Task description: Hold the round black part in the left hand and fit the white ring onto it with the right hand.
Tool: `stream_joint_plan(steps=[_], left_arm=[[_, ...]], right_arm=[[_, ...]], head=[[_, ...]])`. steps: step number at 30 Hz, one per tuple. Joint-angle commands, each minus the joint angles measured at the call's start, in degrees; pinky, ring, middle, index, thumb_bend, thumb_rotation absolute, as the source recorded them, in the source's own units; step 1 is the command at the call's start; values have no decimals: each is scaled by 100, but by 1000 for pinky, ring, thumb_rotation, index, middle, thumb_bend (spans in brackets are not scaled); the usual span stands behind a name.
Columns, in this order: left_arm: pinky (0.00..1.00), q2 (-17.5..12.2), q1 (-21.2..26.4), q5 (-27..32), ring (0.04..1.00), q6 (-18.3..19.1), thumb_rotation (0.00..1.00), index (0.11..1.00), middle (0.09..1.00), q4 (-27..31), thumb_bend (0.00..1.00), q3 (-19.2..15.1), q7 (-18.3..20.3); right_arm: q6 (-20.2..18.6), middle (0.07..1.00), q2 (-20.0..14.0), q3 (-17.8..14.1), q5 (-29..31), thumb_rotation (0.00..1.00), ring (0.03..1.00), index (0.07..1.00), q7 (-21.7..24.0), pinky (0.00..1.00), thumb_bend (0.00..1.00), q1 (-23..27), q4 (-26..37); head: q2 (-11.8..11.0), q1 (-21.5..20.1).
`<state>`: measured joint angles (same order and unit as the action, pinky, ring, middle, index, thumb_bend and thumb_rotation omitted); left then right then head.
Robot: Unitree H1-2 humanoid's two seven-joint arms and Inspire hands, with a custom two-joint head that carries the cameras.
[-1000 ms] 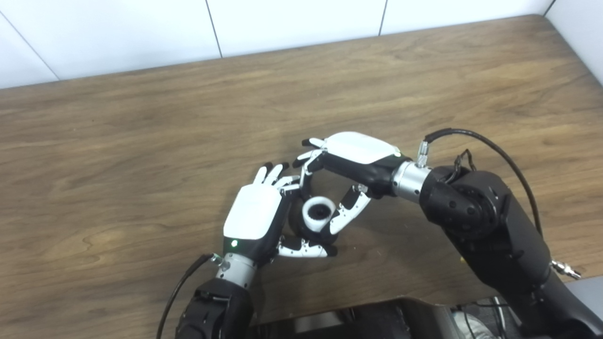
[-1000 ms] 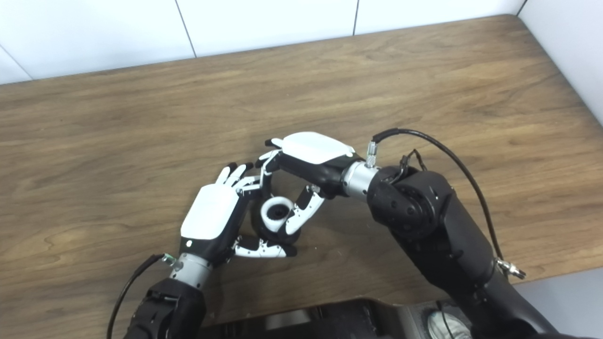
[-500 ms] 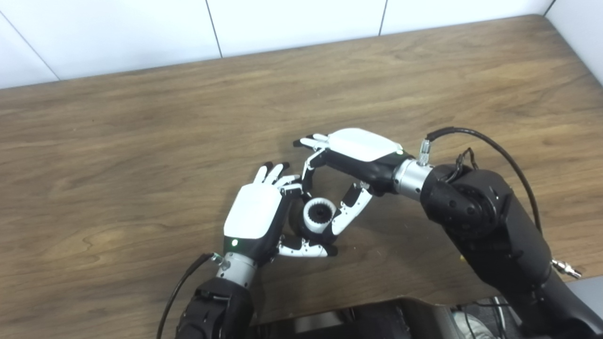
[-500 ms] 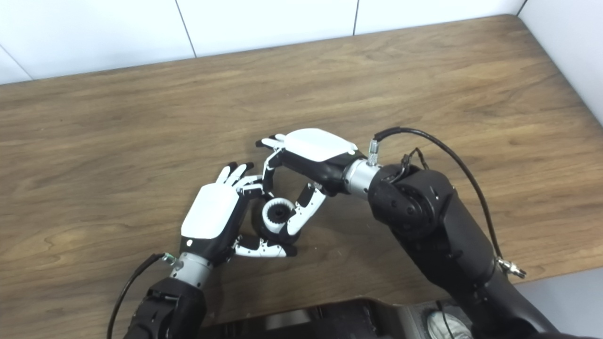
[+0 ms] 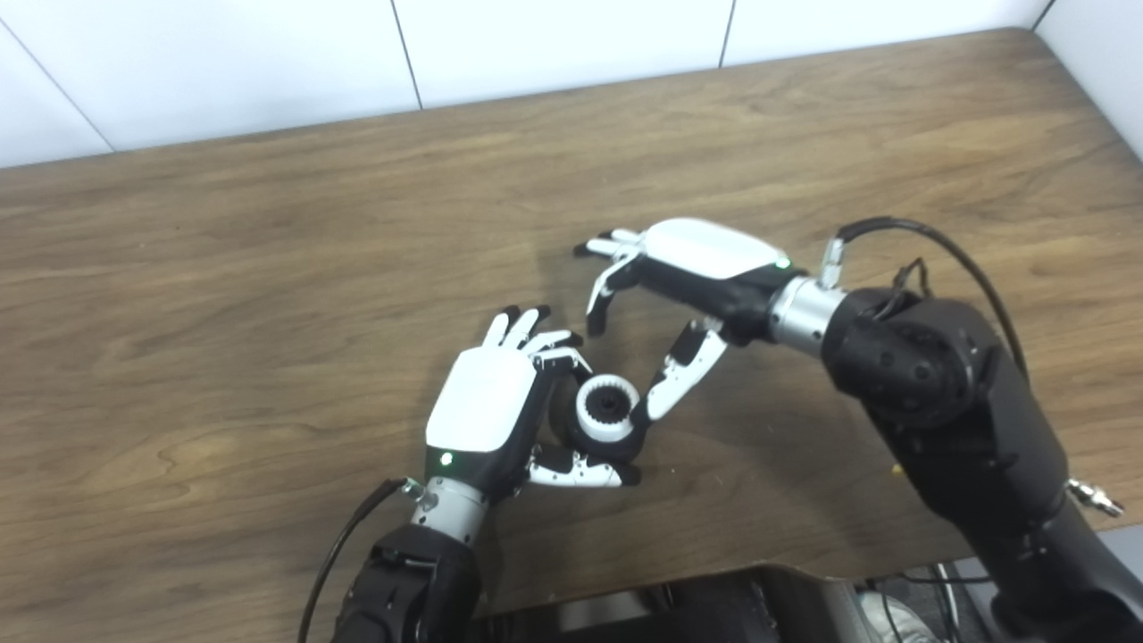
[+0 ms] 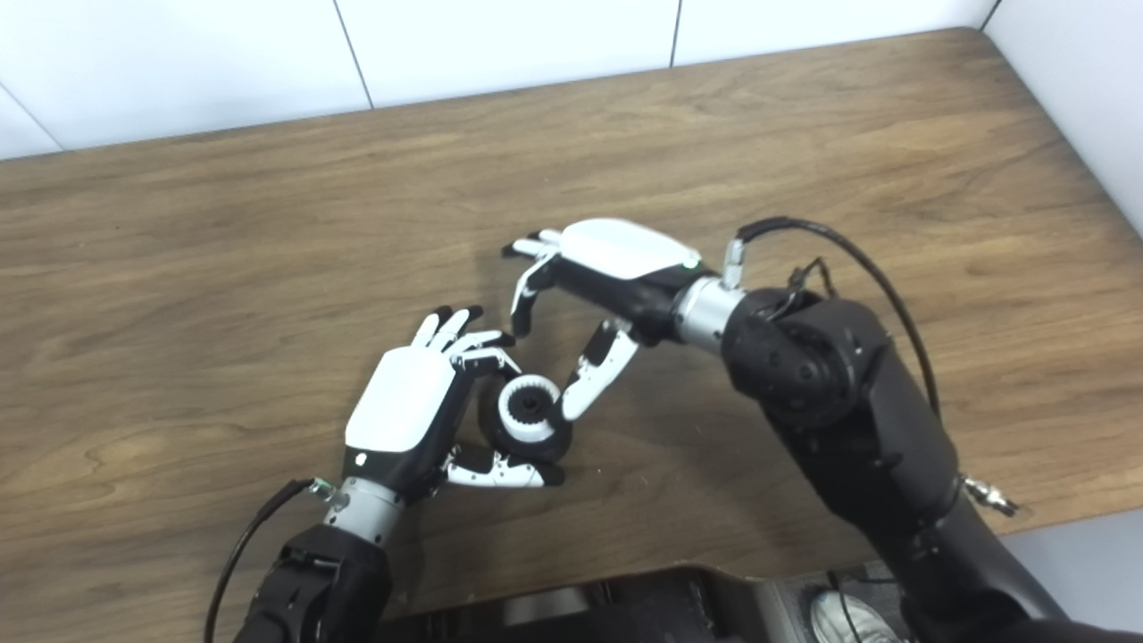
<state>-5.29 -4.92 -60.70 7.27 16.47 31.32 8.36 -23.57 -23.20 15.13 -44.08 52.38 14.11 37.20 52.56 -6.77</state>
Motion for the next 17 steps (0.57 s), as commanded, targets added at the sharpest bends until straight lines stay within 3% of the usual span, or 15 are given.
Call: stream_joint_plan(steps=[1, 10, 17], left_arm=[[1000, -24, 29, -64, 950, -19, 55, 481, 806, -152, 525, 27, 77], [1000, -29, 45, -75, 947, -80, 56, 481, 810, -239, 525, -2, 8], [1000, -40, 53, -82, 942, -133, 56, 481, 807, -290, 525, -24, -53]], right_arm=[[18, 960, -101, -147, 102, 298, 1000, 604, -102, 1000, 1000, 255, 202], [-291, 957, -366, -343, 203, 295, 1000, 617, 121, 1000, 1000, 556, 373], [-329, 953, -372, -550, 249, 287, 1000, 648, 210, 1000, 1000, 589, 417]], head=[[-8, -21], [-53, -29], [-110, -57]])
